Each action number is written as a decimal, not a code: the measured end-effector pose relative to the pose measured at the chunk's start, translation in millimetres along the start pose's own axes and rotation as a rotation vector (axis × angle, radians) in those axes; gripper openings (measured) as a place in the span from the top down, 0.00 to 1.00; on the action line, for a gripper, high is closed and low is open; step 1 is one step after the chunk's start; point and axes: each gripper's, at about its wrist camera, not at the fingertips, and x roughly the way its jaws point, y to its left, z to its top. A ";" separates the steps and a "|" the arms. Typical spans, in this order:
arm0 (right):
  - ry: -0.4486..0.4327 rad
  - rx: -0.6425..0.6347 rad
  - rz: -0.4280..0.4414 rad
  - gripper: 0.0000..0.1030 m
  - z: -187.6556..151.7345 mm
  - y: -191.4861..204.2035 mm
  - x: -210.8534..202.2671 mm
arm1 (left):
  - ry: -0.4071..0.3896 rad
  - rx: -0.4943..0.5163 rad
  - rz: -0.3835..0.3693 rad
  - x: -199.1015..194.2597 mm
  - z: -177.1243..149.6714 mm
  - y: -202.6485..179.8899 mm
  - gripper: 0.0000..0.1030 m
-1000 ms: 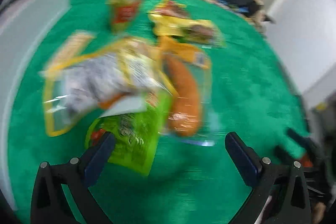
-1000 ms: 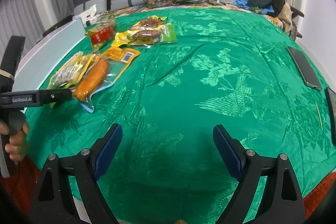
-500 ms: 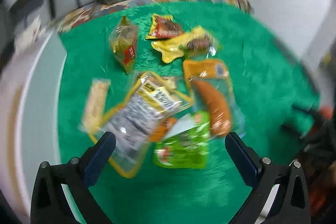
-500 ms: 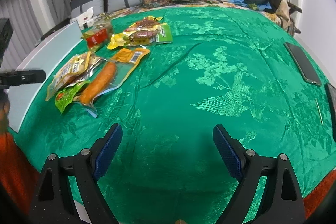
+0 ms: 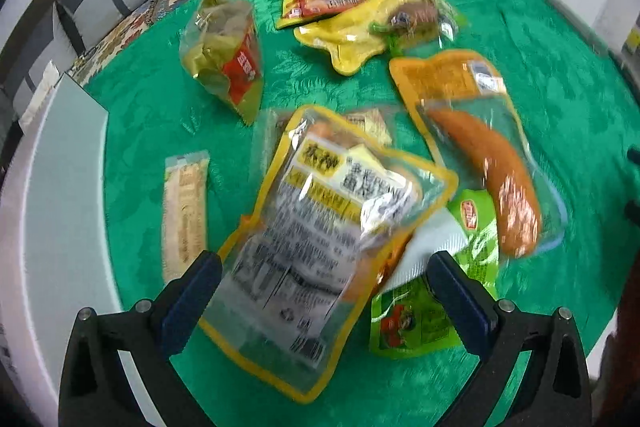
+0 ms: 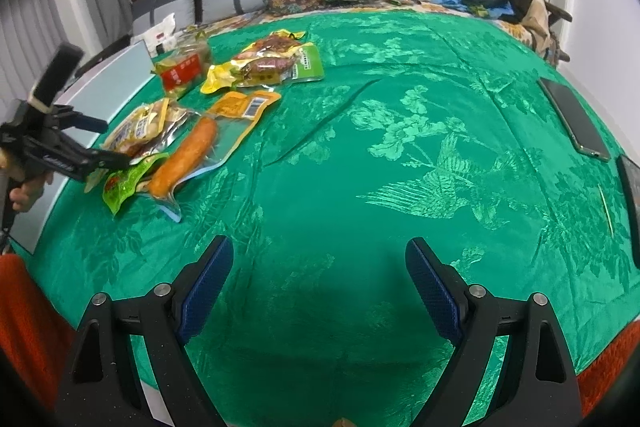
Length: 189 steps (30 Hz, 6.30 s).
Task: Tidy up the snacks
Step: 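Move the left tool toward the yellow-bordered peanut snack bag, then grasp the yellow-bordered peanut bag with the left tool and lift, then grasp the orange sausage pack with the right tool while left holds peanut bag, then carry both packets into the white box and open both tools, then return both tools from the box back over the bed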
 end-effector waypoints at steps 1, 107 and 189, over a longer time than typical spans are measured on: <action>0.001 -0.002 0.000 0.12 -0.2 0.4 0.4 | -0.006 -0.016 0.000 1.6 2.3 0.8 0.01; 0.465 0.238 0.129 0.23 119.3 7.1 96.7 | -0.287 -0.575 -0.042 -48.9 -152.0 22.4 0.47; 0.034 -0.041 -0.127 0.17 35.8 -21.2 37.0 | -0.171 -0.536 0.144 -23.0 -125.7 -14.0 0.00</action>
